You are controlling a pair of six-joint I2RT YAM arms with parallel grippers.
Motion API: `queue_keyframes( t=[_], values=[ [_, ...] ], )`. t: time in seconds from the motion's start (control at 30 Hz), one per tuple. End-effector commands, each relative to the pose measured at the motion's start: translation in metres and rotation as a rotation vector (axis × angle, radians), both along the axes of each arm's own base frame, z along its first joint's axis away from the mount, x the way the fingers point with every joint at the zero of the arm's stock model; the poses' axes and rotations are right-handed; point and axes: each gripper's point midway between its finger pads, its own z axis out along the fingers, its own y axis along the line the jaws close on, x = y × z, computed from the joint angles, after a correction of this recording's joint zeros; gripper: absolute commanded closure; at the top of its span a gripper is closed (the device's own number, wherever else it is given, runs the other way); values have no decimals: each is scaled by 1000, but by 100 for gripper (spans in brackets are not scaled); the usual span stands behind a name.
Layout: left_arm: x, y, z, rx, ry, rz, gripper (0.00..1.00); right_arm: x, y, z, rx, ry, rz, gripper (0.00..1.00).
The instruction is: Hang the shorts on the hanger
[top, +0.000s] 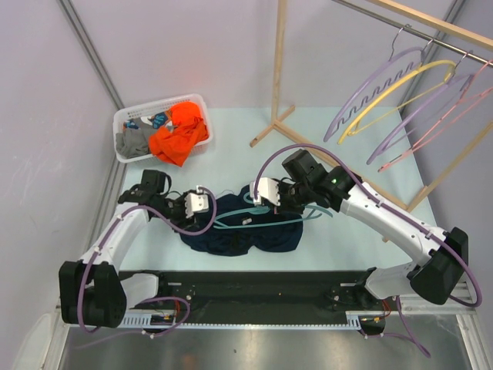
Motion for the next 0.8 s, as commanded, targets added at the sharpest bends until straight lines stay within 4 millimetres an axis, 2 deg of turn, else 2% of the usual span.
queue_keyframes(
  t=[0.0,0.27,0.37,0.63,0.77],
  values=[
    [-8,-9,3,-50,35,-61,52,5,13,17,59,-21,18,100],
    [-14,-20,19,-75,51,-79,91,11,20,17,81,-29,15,100],
    [-12,-21,34,-91,13,-69,99,13,27,20,106,-38,25,100],
    [-15,-31,76,-147,-60,-79,100,12,51,28,186,-46,74,100],
    [-20,-38,86,-165,-70,-94,100,14,64,32,227,-55,83,100]
  ],
)
